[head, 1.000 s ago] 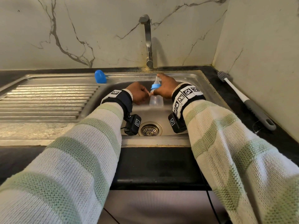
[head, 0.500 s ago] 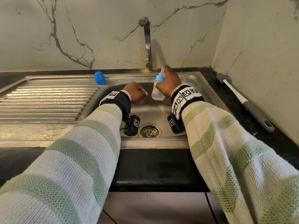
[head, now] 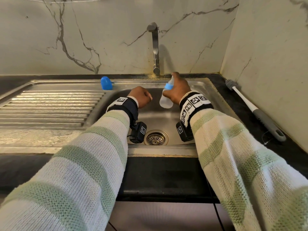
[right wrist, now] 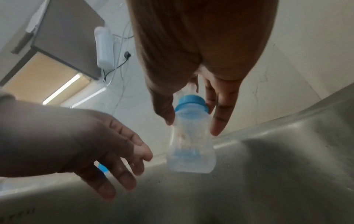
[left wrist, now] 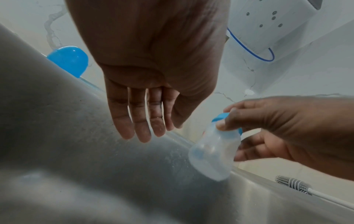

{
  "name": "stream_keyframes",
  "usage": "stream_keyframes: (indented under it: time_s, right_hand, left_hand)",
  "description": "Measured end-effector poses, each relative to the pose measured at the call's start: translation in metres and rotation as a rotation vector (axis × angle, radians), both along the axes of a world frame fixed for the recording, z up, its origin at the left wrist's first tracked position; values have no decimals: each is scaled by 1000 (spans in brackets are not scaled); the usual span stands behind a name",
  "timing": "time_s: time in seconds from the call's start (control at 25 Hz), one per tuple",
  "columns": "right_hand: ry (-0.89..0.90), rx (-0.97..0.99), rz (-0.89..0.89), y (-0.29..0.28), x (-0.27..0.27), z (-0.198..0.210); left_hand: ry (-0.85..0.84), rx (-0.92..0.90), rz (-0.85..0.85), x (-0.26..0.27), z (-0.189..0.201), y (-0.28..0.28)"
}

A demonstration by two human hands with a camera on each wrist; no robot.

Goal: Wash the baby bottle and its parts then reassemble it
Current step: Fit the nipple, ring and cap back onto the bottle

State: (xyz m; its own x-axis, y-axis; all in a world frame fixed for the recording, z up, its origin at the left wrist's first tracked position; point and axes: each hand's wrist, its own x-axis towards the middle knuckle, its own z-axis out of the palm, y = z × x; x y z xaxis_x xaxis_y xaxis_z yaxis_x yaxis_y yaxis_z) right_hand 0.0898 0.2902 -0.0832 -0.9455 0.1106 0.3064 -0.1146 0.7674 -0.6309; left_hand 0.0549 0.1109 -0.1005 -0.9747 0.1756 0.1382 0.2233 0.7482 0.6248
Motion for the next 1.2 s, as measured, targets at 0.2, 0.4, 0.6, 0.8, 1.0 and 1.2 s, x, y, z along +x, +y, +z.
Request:
stream_keyframes:
  time_s: [0.2,0.4,0.6,0.8,1.0,1.2]
  right_hand:
    - [-4,20,17,0,-4,-1]
    - [-92,54,37,3,-5,-8]
    - [-66,-43,19,2,-9,-9]
    - [-75,-231,-12,-2,-14,-11]
    - [-120,-209,-130,-3,-20,-13]
    - [-188,-92,-116,0,-16,-17]
  left_hand:
    - [5,-10,6,-3,-1,-2]
    - [-6,26,-3,-5,-2,-1]
    - [-59,112,-90,-1,0,5]
    - [-132,5,-255,8,4,11]
    - [158,4,99,9,19,-2]
    - [-37,-388,143,11,13,-7]
